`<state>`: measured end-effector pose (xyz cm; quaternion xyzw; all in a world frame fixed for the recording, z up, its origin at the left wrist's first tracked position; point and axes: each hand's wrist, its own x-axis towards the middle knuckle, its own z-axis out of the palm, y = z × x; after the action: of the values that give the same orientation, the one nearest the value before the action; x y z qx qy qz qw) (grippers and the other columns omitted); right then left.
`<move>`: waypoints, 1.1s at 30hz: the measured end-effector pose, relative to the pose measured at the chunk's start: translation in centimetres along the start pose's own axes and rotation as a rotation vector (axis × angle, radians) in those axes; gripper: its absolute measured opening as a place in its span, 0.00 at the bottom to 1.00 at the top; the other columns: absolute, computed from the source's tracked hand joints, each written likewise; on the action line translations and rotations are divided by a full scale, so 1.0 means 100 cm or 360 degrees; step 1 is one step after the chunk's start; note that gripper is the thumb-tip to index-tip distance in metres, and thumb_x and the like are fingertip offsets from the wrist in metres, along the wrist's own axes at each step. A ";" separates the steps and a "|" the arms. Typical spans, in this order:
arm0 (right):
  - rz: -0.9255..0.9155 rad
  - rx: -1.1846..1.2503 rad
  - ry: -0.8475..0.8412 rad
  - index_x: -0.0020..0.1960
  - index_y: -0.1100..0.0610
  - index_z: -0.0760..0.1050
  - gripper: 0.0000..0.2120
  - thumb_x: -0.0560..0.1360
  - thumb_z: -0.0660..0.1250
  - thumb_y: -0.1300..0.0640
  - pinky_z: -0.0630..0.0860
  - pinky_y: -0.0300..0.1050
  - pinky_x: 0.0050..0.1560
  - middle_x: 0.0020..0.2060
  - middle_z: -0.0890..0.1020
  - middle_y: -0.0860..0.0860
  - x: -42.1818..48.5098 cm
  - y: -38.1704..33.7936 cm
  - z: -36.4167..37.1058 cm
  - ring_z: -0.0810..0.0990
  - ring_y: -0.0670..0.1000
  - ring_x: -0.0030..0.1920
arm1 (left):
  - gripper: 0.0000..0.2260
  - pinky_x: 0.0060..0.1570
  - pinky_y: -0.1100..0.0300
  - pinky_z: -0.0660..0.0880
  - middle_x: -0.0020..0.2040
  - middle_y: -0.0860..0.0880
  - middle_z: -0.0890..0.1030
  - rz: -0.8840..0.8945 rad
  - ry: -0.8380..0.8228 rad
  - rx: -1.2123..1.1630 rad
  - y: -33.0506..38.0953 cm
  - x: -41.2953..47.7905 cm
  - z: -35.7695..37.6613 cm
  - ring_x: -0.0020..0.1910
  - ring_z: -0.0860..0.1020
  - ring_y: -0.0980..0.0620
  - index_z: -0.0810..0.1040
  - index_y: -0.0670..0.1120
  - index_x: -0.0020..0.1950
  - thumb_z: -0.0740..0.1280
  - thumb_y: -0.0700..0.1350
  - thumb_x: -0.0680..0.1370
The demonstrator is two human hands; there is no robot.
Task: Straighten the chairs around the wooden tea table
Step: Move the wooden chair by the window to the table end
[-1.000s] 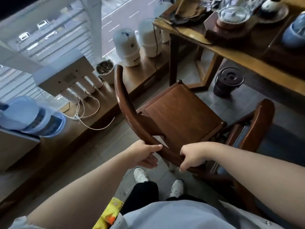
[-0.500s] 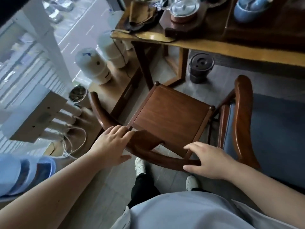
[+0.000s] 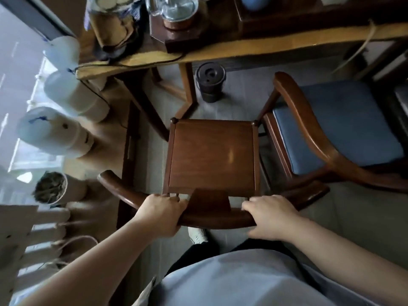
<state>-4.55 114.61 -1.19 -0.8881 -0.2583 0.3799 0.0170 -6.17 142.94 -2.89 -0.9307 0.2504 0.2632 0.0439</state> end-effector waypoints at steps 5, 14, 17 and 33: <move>0.0179 0.0014 0.0056 0.51 0.46 0.73 0.16 0.65 0.65 0.42 0.75 0.50 0.50 0.49 0.78 0.46 0.004 -0.009 0.003 0.80 0.52 0.48 | 0.17 0.40 0.54 0.74 0.48 0.53 0.80 0.0066 -0.0051 0.0074 -0.009 0.004 -0.001 0.47 0.80 0.47 0.71 0.54 0.59 0.61 0.52 0.71; 0.0115 -0.0089 0.0045 0.44 0.48 0.73 0.10 0.68 0.65 0.43 0.78 0.49 0.45 0.39 0.80 0.48 0.023 -0.027 -0.012 0.80 0.54 0.40 | 0.10 0.40 0.56 0.74 0.42 0.53 0.81 -0.0005 -0.0252 0.0188 -0.038 0.009 -0.021 0.41 0.80 0.48 0.76 0.54 0.51 0.61 0.51 0.71; 0.0095 -0.0104 0.0066 0.42 0.49 0.72 0.09 0.67 0.64 0.44 0.78 0.49 0.44 0.36 0.78 0.48 0.034 -0.030 -0.021 0.80 0.54 0.38 | 0.10 0.41 0.56 0.75 0.41 0.54 0.80 -0.0072 -0.0248 0.0164 -0.051 0.016 -0.028 0.40 0.80 0.49 0.77 0.55 0.49 0.61 0.51 0.70; 0.0075 -0.0329 0.0060 0.44 0.47 0.76 0.12 0.65 0.66 0.42 0.74 0.46 0.40 0.33 0.76 0.44 0.039 0.069 -0.067 0.78 0.50 0.39 | 0.01 0.34 0.58 0.72 0.29 0.54 0.72 -0.0171 -0.0139 -0.0041 0.008 0.076 -0.051 0.31 0.74 0.49 0.73 0.52 0.39 0.63 0.47 0.68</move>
<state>5.30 111.57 -0.59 -0.8979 -0.2750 0.3346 -0.0788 1.45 137.82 -2.34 -0.9309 0.1946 0.3038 0.0570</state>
